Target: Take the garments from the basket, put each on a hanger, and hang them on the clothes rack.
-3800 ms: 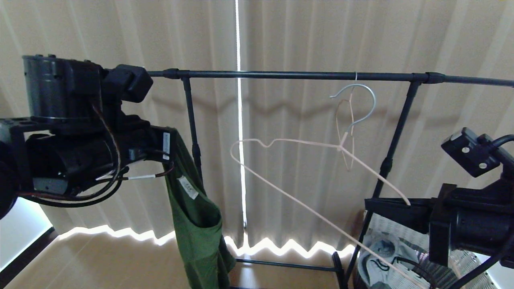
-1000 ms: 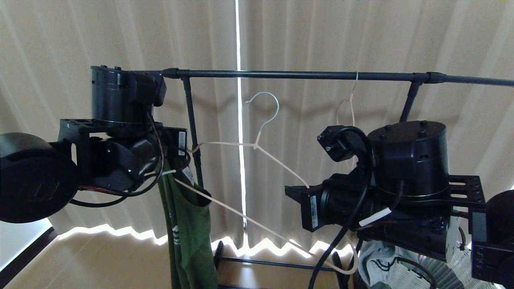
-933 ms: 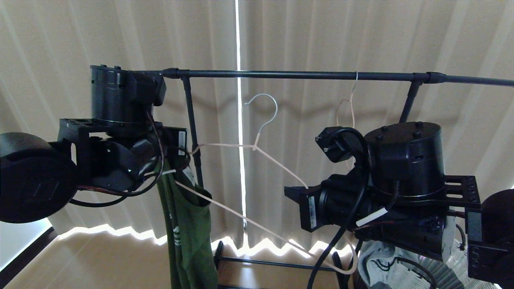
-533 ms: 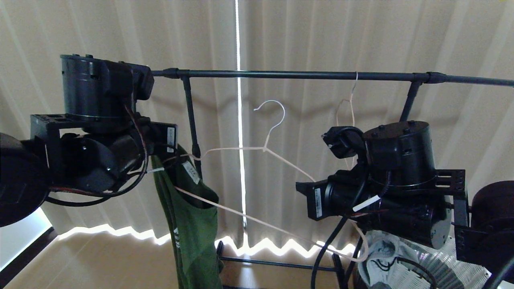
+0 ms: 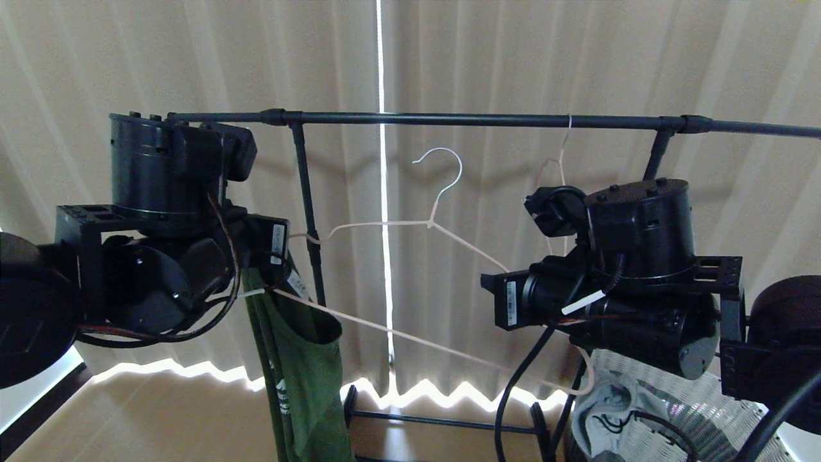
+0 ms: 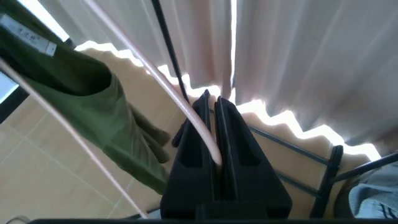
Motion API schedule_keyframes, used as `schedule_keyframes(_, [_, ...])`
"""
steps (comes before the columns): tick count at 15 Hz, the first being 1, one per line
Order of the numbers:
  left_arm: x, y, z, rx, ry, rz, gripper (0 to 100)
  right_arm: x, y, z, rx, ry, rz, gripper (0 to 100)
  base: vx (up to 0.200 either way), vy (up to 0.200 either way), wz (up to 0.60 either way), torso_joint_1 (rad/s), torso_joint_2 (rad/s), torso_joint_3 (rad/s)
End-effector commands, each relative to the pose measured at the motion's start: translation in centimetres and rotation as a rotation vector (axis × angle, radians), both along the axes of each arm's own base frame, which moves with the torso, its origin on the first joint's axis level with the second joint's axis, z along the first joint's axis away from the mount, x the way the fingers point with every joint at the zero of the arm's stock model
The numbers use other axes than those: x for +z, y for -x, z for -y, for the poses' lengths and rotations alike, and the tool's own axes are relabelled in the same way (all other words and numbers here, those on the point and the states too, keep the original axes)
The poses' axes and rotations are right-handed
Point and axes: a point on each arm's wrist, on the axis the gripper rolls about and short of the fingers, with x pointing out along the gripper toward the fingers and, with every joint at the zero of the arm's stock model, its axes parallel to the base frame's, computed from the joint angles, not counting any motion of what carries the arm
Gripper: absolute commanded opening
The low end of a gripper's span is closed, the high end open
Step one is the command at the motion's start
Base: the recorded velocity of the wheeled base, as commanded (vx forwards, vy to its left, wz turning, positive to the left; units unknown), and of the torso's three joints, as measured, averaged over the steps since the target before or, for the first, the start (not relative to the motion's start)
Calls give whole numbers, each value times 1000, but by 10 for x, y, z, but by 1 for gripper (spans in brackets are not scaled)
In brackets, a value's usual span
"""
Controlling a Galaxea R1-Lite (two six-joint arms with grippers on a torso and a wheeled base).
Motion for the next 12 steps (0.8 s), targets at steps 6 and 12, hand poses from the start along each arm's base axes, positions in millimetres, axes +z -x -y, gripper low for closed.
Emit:
schedule_keyframes(6, [-17,-17,40,-35,104,-26,0,1,7,-11,18,9,8,0,0,0,0,0,0,0])
schedule_keyframes(12, [-26,-64,26,161,84,22,0,14,75,5,324,-37,-72,0,0,0,0,0,0,0])
